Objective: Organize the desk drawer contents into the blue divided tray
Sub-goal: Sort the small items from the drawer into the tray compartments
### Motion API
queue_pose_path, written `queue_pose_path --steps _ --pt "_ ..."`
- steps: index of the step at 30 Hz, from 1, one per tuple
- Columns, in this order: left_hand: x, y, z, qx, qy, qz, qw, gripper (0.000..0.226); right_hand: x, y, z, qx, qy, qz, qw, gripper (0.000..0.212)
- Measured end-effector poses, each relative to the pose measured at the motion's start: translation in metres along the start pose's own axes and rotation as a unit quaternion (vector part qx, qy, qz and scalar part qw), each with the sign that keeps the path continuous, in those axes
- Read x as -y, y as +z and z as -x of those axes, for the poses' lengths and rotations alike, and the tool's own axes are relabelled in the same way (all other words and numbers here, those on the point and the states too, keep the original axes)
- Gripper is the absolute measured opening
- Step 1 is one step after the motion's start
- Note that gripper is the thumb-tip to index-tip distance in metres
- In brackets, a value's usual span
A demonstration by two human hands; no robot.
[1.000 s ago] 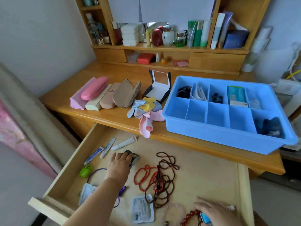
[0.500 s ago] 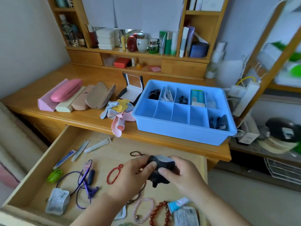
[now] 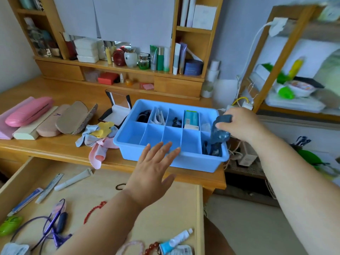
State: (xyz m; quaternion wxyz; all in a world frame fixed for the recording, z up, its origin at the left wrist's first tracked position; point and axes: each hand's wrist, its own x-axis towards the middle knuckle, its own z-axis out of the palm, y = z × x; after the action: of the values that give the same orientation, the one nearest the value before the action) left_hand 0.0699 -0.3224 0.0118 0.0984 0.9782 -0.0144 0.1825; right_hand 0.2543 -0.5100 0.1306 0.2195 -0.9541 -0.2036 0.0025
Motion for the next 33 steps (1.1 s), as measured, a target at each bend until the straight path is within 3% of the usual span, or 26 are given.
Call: queue_pose_path --steps 3,5,7,10,12,14,16,20,23,25,26,29,31,33 --pt "0.000 -0.002 0.000 0.004 0.002 0.011 1.000 0.067 0.013 0.015 -0.017 0.132 0.000 0.137 0.982 0.028" --pt "-0.001 -0.004 0.002 0.002 0.002 0.017 1.000 0.068 0.016 0.032 -0.022 0.165 0.014 0.206 0.964 0.026" --pt "-0.003 -0.005 0.003 -0.001 0.005 0.018 1.000 0.071 0.015 0.044 -0.024 0.139 0.032 0.239 0.960 0.023" --pt "-0.004 -0.005 0.003 0.000 0.005 0.010 1.000 0.073 0.010 0.057 -0.021 0.037 0.018 0.264 0.964 0.028" --pt "-0.003 -0.004 0.003 0.000 0.004 0.006 1.000 0.074 0.008 0.065 -0.016 -0.005 -0.009 0.287 0.958 0.019" --pt "-0.003 -0.002 0.004 0.005 0.003 0.004 1.000 0.076 0.005 0.072 -0.012 -0.010 -0.050 0.315 0.948 0.010" --pt "-0.002 -0.001 0.004 0.012 0.003 0.003 1.000 0.077 0.002 0.070 -0.010 0.020 -0.079 0.312 0.946 0.015" --pt "0.001 -0.003 0.003 0.030 0.013 0.002 0.999 0.080 0.007 0.054 -0.003 0.072 -0.069 0.295 0.950 0.020" --pt "0.001 -0.005 0.006 0.031 0.020 0.010 0.999 0.078 0.017 0.060 0.021 -0.075 -0.107 0.256 0.958 0.017" --pt "-0.002 -0.007 0.018 0.004 0.020 0.035 0.999 0.072 0.027 0.079 0.050 -0.187 -0.219 0.136 0.948 0.014" --pt "-0.002 -0.005 0.030 -0.010 0.018 0.049 0.999 0.068 0.034 0.089 0.068 -0.202 -0.277 0.082 0.936 0.014" --pt "0.005 0.010 0.081 0.035 -0.028 0.066 0.997 0.056 0.044 0.139 0.118 -0.092 -0.373 0.021 0.923 0.009" --pt "0.019 0.022 0.120 0.100 -0.112 0.071 0.986 0.047 0.038 0.183 0.143 0.046 -0.355 0.037 0.933 0.004" --pt "0.036 0.031 0.157 0.145 -0.183 0.068 0.970 0.042 0.024 0.220 0.162 0.189 -0.297 0.059 0.934 0.029"
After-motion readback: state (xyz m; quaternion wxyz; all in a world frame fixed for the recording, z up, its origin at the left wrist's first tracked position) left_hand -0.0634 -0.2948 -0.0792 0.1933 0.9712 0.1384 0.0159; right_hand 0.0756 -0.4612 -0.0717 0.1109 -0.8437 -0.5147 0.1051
